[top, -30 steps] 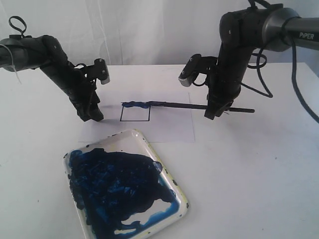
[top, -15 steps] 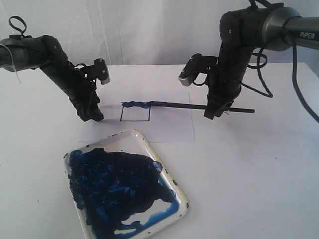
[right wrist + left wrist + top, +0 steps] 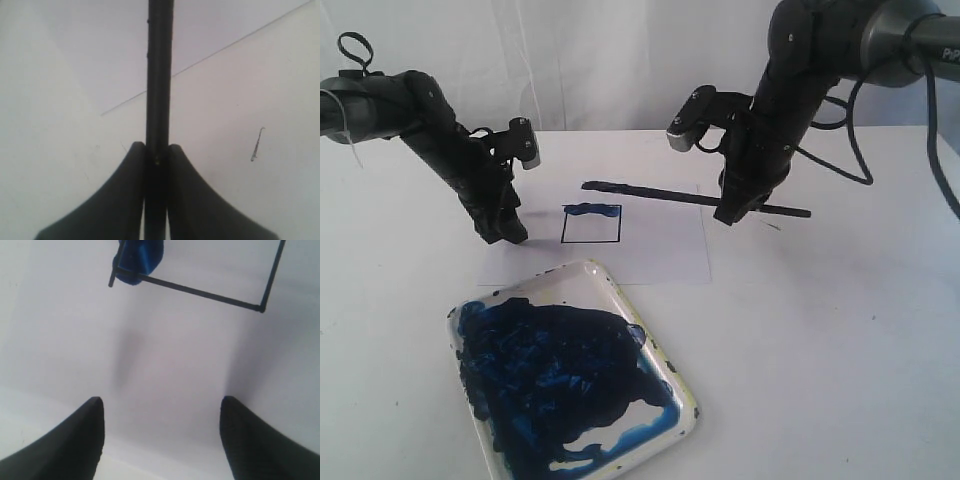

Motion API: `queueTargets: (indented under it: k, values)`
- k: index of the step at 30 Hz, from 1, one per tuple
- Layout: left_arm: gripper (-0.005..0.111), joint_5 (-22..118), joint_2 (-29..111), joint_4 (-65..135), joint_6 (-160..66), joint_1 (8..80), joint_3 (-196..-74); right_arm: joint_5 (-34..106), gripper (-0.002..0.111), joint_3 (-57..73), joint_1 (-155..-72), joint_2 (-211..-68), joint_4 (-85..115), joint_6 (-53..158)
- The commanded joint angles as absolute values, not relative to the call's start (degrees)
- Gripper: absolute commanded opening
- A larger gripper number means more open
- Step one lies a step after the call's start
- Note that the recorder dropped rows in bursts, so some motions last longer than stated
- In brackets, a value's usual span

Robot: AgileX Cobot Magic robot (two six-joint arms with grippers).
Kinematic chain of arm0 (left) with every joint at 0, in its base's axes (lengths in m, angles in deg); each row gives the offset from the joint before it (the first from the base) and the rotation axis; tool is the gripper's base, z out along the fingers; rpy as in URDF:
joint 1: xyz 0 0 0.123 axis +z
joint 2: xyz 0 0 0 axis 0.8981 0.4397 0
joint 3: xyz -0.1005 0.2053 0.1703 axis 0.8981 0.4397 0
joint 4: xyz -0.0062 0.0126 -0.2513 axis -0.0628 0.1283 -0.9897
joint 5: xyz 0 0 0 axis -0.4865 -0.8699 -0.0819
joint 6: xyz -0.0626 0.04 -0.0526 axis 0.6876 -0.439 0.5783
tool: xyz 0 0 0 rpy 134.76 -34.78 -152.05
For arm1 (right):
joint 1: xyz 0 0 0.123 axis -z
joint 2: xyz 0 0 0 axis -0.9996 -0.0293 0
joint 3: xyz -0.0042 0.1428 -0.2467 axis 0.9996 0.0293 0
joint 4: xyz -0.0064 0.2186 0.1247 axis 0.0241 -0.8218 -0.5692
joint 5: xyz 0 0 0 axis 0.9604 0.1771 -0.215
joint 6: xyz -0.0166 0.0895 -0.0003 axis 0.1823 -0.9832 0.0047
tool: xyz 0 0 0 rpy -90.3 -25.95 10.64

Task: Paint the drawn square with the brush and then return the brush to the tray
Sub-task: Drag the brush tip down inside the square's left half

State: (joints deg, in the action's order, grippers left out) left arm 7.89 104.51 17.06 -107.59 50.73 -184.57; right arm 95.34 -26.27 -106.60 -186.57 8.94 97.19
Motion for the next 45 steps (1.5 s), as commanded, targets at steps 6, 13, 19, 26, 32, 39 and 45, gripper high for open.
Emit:
queueTargets:
  k: [6, 13, 19, 26, 32, 39, 45]
  values:
    - [0.069, 6.7, 106.0, 17.9, -107.7, 50.6, -184.1, 91.5, 0.0, -26.6, -106.1, -190.4, 5.4, 97.5]
    - [0.069, 6.7, 106.0, 17.9, -107.7, 50.6, -184.1, 90.6, 0.0, -26.6, -107.2, -191.7, 4.7, 97.8]
    - [0.069, 6.7, 106.0, 17.9, -107.7, 50.6, -184.1, 91.9, 0.0, -26.6, -107.2, -192.4, 4.7, 98.4]
    - [0.069, 6.7, 106.0, 17.9, -107.7, 50.6, -184.1, 92.3, 0.0, -26.6, -107.2, -192.4, 4.2, 98.5]
    - [0.069, 6.7, 106.0, 17.9, -107.7, 50.6, -184.1, 92.8, 0.0, -26.6, -107.2, -192.9, 4.2, 98.5]
    - [0.069, 6.5, 106.0, 17.9, -107.7, 50.6, -184.1, 93.0, 0.0, -26.6, -107.2, -193.6, 4.2, 99.1]
    - [0.069, 6.7, 106.0, 17.9, -107.7, 50.6, -184.1, 95.3, 0.0, -26.6, -107.2, -193.6, 4.2, 100.8]
